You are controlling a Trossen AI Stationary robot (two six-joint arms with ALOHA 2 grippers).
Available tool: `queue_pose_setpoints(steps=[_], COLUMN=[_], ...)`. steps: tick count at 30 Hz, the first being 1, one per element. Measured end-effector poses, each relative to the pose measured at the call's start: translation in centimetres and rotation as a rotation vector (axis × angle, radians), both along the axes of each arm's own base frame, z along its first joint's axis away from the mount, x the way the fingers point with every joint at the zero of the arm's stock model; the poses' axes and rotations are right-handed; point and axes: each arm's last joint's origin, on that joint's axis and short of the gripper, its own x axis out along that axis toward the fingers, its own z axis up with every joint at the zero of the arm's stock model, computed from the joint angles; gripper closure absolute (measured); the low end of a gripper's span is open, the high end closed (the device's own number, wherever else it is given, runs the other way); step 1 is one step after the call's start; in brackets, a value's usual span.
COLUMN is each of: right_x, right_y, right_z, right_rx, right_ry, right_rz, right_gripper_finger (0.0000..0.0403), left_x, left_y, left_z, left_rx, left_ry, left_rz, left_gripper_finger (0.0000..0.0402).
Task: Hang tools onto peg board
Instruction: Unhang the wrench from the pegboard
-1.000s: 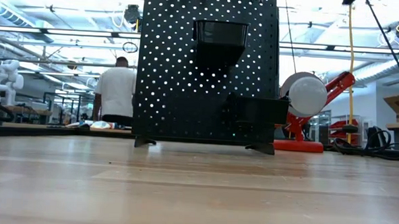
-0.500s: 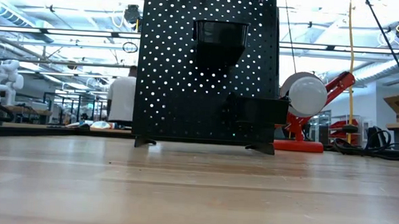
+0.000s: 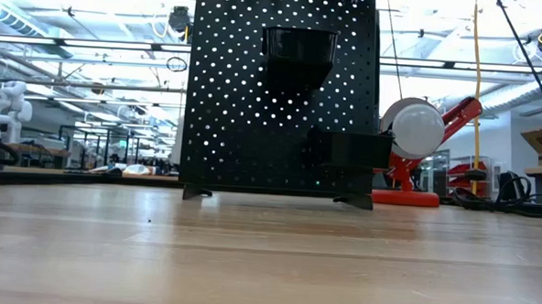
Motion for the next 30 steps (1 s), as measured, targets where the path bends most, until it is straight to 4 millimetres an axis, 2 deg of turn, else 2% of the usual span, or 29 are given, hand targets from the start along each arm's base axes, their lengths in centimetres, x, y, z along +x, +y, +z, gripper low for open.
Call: queue_pose_setpoints(steps=[4,8,14,21,26,30], right_x=[0.6,-0.1,-1.3,-1.1,-0.3,-2.4], right_y=[0.8,1.6,2.9,1.7,0.8,0.1], right_z=[0.3,0.5,1.1,0.5,-0.7,0.3], right_rx=[0.013,0.039,0.044,0.053,0.078,0.084], right_ry=[-0.004,-0.013,-0.039,-0.030,0.001,-0.005], right_rz=[-0.027,-0.095,0.024,0.007,0.112,0.096], right_gripper_finger=[0.0250,0.0250,0.0250,0.0250,0.0250,0.0250], left_x=[0.0,0.1,0.1,0.1,0.1,0.1], left_y=[0.0,0.0,0.0,0.0,0.0,0.0], left_z=[-0.1,-0.1,-0.1,0.0,0.0,0.0], left_rx=[0.001,0.016,0.024,0.036,0.038,0.038], left_ry=[0.006,0.015,0.018,0.016,0.015,0.015], left_rz=[0.002,0.005,0.007,0.010,0.010,0.010], left_gripper_finger=[0.0384,0.0384,0.0384,0.0384,0.0384,0.0384])
